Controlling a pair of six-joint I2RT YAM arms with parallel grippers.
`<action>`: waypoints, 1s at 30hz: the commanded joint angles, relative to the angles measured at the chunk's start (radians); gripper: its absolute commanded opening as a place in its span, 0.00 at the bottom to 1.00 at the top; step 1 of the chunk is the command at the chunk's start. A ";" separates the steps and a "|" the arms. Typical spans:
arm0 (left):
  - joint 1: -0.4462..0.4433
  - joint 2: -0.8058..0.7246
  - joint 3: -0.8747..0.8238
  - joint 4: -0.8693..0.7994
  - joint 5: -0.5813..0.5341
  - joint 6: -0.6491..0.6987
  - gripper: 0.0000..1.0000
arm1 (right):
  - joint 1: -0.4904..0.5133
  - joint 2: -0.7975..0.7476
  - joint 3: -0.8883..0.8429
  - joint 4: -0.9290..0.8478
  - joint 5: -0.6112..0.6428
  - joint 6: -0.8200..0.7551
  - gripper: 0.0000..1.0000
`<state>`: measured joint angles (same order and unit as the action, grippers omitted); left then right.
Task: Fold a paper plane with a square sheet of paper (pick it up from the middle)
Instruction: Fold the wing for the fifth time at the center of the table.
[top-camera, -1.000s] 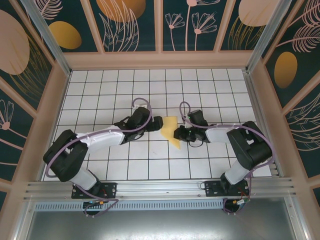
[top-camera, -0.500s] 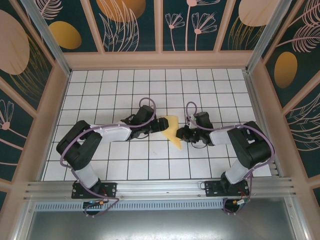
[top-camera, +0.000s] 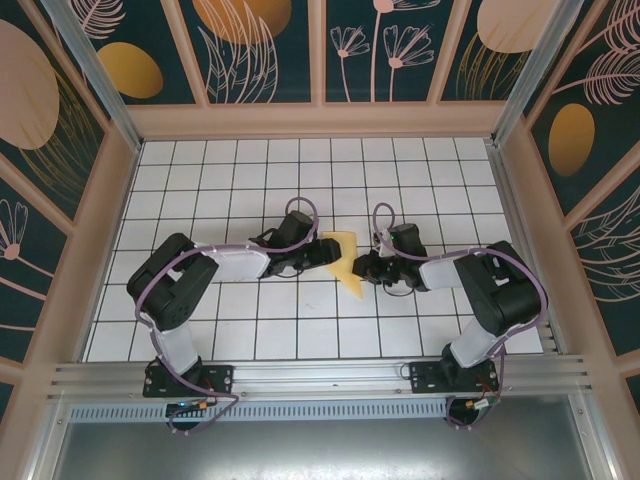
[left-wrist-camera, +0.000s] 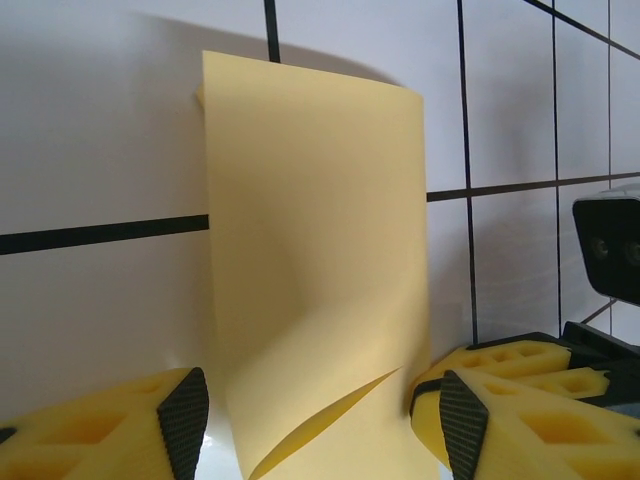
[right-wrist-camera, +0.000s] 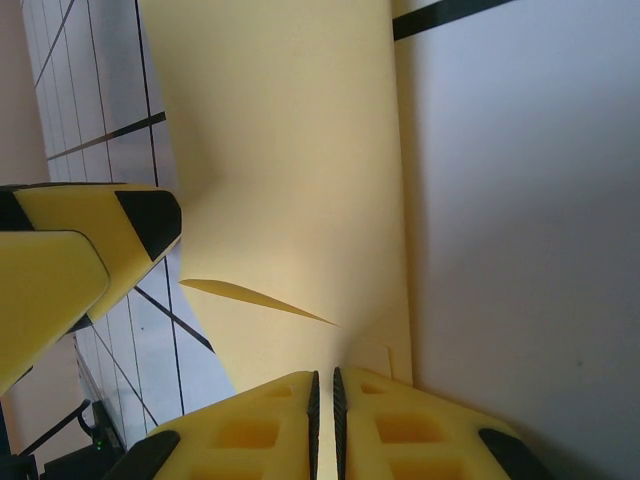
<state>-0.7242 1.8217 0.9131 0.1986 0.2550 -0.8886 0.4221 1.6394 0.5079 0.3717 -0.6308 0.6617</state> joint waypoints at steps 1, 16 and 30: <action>0.010 0.026 0.030 0.024 0.026 -0.002 0.65 | -0.003 0.043 -0.022 -0.022 0.031 -0.007 0.15; 0.033 0.062 0.052 0.067 0.101 0.002 0.60 | -0.004 0.055 -0.015 -0.027 0.024 -0.016 0.15; 0.064 0.082 0.064 0.164 0.220 -0.018 0.46 | -0.004 0.049 -0.012 -0.033 0.020 -0.024 0.15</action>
<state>-0.6712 1.8885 0.9668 0.3050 0.4282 -0.8940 0.4145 1.6478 0.5079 0.3790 -0.6529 0.6613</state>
